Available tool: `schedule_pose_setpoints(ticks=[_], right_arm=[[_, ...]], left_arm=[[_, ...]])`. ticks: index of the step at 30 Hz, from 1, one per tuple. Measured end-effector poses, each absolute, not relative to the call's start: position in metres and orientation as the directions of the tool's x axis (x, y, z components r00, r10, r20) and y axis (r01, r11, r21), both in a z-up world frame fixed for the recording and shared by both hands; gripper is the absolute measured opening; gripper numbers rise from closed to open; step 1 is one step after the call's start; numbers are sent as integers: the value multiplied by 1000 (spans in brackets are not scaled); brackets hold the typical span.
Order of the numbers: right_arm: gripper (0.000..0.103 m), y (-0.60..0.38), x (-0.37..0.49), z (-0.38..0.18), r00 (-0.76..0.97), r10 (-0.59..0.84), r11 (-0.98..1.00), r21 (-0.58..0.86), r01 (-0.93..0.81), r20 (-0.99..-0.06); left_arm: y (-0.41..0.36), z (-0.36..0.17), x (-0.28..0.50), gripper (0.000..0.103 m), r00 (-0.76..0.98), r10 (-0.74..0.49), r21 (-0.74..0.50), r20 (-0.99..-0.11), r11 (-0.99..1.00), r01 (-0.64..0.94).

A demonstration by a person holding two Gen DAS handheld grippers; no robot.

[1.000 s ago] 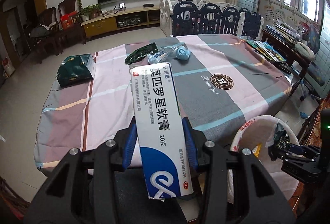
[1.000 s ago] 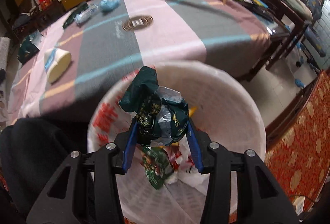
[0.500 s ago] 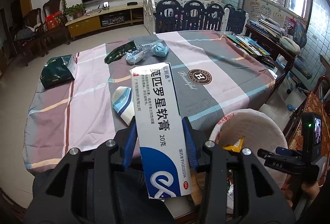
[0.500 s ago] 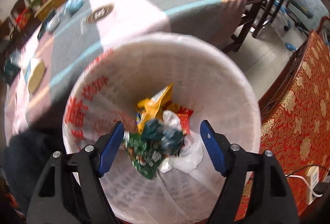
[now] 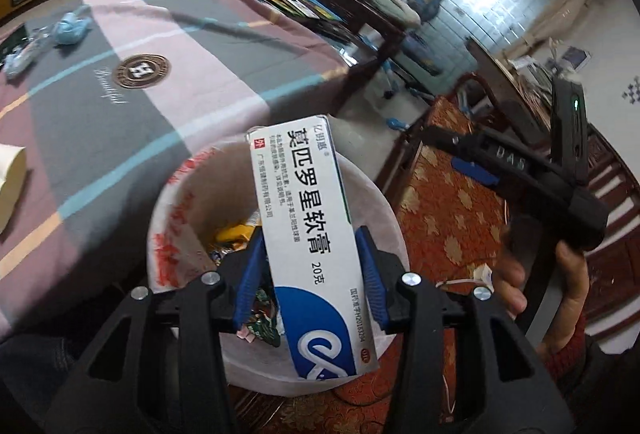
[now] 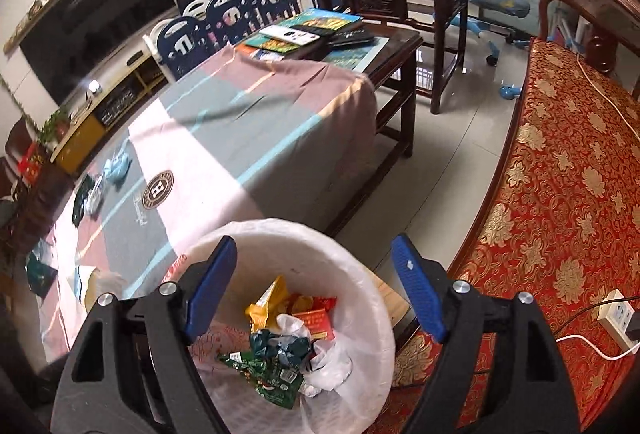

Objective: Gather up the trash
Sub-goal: 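Release the white ointment box into the wastebasket with the left gripper, then grasp the paper cup with the left gripper while the right grasps the clear bread bag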

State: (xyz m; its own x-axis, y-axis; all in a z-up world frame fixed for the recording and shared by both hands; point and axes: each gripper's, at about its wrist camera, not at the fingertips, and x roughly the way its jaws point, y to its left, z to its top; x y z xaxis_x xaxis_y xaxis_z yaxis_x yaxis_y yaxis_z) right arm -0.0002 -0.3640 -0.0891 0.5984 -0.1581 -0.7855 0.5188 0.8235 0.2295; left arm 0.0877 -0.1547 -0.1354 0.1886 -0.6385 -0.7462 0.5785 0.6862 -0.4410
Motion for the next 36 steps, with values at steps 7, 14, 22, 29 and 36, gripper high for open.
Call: schedule_pose_setpoints(ticks=[7,14,22,29,36], right_arm=[[79,-353,7,-93,600,-139,839,229,494,-788],[79,-322,3,-76,699,-160,863,244,442,-697],[101,-283,22,-64,715,-163,912,173,372,-680],[100,-259,39,-89,651,-145,929,125,349,-745],[100,-233,59,-106,627,-118,951,94,294,-770]], left_arm=[[-144,-141,84,91,363,-476,-260,-801,823,506],[-68,-122,98,93,627,-136,3,-767,977,215],[-6,-110,109,95,682,-27,4,-731,999,44],[24,-114,112,97,687,38,25,-726,999,-29],[81,-131,133,97,643,72,-32,-763,989,-148]])
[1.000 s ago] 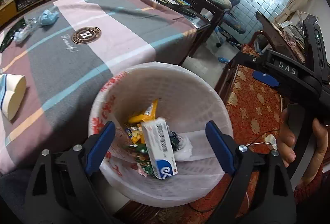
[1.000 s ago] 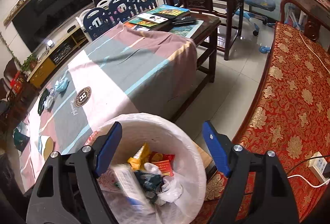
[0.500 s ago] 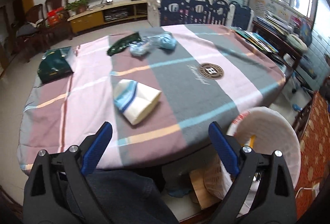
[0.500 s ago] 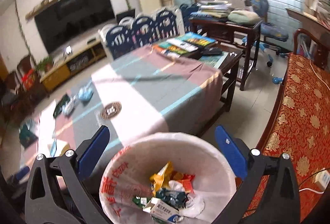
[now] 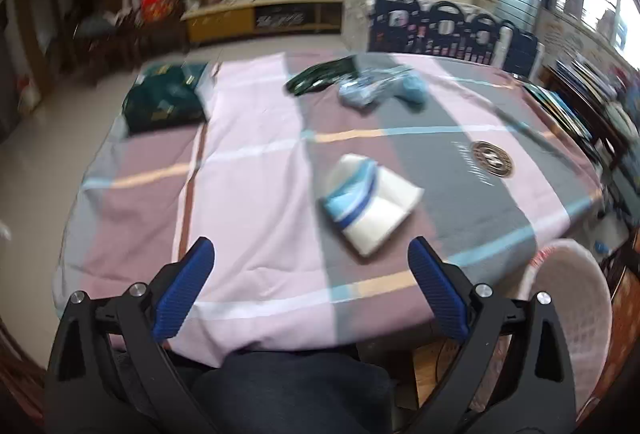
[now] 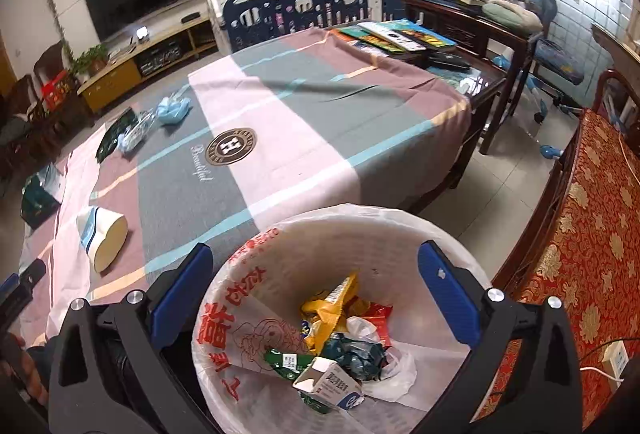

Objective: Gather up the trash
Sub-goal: 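Grasp the paper cup with the left gripper while the right grasps the clear bread bag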

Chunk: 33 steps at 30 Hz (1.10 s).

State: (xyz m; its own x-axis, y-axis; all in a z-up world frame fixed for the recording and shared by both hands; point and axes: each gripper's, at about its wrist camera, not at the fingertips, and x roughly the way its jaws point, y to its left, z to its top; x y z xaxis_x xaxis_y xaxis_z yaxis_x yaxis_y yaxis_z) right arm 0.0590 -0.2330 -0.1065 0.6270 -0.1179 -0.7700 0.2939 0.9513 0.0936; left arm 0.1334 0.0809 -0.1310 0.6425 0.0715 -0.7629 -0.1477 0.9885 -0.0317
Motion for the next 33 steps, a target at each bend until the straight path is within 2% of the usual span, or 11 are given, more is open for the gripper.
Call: schedule_pose_setpoints(ticks=[4,7,10,13,15,19,21,27,28,29,33], right_arm=[[96,-212,74,-113,616,-93,973,60,222,-782],[87,-198,86,-116,609,-62,983,56,173,-791],[75,-187,97,-115,604,-48,990,43,136,-796],[74,-180,107,-116,602,-38,992,42,118,-798],[74,-178,112,-116,603,-35,993,43,114,-797],[74,-173,120,-120,603,-47,994,23,109,-796],[74,-171,127,-123,593,-41,994,25,103,-804],[74,-160,155,-125,600,-33,996,22,85,-799],[74,-156,162,-125,603,-27,997,23,74,-797],[74,-152,170,-126,605,-20,998,23,64,-796],[74,-123,217,-125,623,36,999,36,-13,-782]], left_arm=[[136,-150,162,97,603,-31,-237,-797,935,-264],[139,-160,192,97,566,-53,-238,-822,937,-258],[116,-166,219,97,559,-145,-265,-817,954,-139],[84,-182,248,97,475,-185,-241,-860,969,-60],[69,-193,264,97,423,-176,-227,-889,971,-73],[57,-209,283,95,367,-229,-299,-902,943,-147],[52,-211,286,83,381,-194,-267,-904,952,-149],[69,-198,282,68,454,-197,-282,-869,951,-128],[77,-194,280,60,472,-194,-285,-860,950,-129],[86,-190,277,37,488,-199,-296,-850,946,-130],[127,-177,265,35,533,-212,-358,-819,915,-186]])
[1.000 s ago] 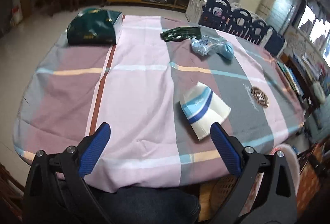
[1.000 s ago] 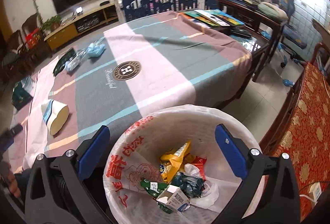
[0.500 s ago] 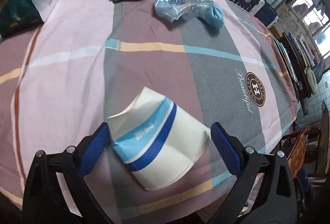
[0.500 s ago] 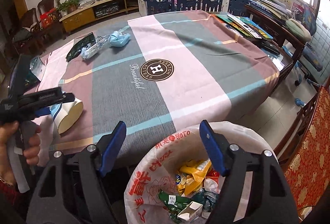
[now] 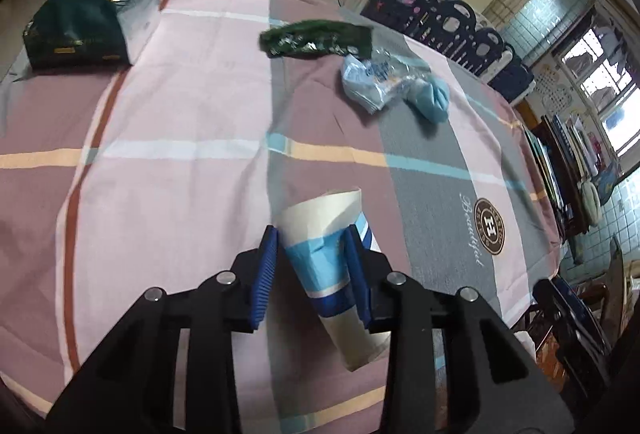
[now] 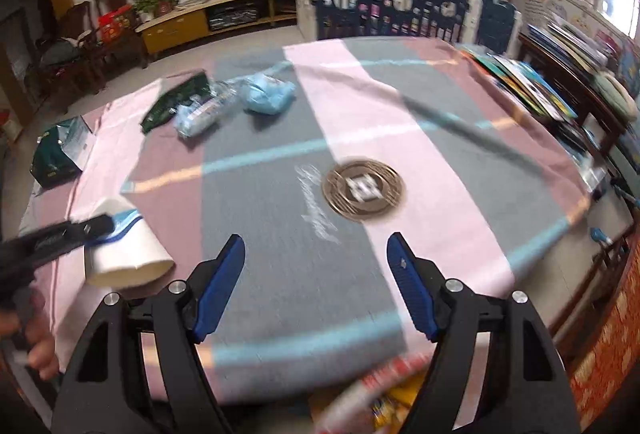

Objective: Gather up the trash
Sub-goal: 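Grasp the paper cup with the left gripper while the right grasps the clear bread bag, then carry the paper cup and the clear bread bag over the wastebasket with both grippers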

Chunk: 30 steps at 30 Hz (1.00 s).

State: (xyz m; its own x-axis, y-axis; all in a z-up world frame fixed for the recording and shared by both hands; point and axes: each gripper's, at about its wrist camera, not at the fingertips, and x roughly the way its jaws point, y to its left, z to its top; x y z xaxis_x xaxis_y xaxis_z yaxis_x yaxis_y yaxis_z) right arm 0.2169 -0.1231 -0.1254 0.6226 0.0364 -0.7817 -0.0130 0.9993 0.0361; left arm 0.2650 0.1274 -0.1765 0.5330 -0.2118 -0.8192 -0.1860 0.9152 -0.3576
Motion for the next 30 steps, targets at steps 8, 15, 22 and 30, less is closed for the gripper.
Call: schedule_pose_setpoints(ticks=[8,15,22,30], right_arm=[[74,-41,347,-128,596,232,972,213,-103,-769],[44,1,431,-185,430,200,974,227,12,-880],[6,-4,377,-174,401,308,950,305,-73,-863],[6,-48,241,-155,417,306,951,259,-168,-856]], left_arm=[[184,-151,236,34,633,-123,-377,-765,882,-284],[205,-151,223,34,637,-26,-317,-770,883,-346],[193,-154,218,34,651,8,-283,-759,896,-342],[178,-134,175,34,683,95,-197,-724,921,-337]])
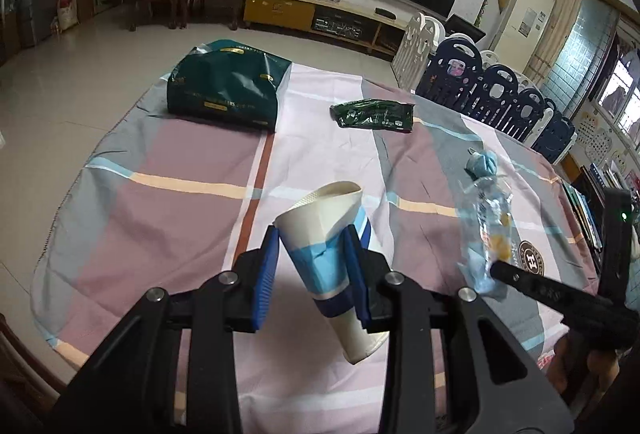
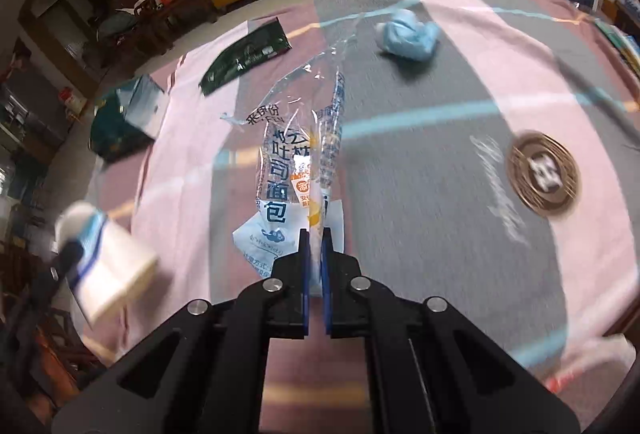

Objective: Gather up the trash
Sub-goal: 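Carry the paper cup and the clear bread bag over the wastebasket with both grippers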

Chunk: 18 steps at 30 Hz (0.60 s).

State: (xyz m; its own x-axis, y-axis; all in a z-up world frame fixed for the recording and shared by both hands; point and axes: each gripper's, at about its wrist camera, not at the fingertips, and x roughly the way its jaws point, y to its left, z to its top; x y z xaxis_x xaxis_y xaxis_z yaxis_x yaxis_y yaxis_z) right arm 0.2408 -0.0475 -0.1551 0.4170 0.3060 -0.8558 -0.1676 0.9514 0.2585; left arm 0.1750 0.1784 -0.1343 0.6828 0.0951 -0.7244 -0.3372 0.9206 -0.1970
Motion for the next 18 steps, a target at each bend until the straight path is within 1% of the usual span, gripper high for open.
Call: schedule_pose_setpoints(ticks=[3,6,10,14,18], right_arm=[[6,-60,206,-154,441,260,965,221,-139,-859],[6,-74,183,-148,458,262,965,235,-117,-850],[6,-74,168,-138,476,238,971,201,-127,-847],[6,-83,152,-118,512,248,969,208,-134,-823],[6,-97,140,-97,556,251,968,213,-133,-792]], left_arm=[[170,-127,159,34,688,113,-172,-717,928,-332],[163,-117,148,34,697,128,-151,-705,934,-324],[154,-103,134,34,711,142,-131,-689,940,-315],[145,-95,122,34,715,125,-138,-688,944,-298],[137,-85,113,34,727,80,-168,-682,950,-262]])
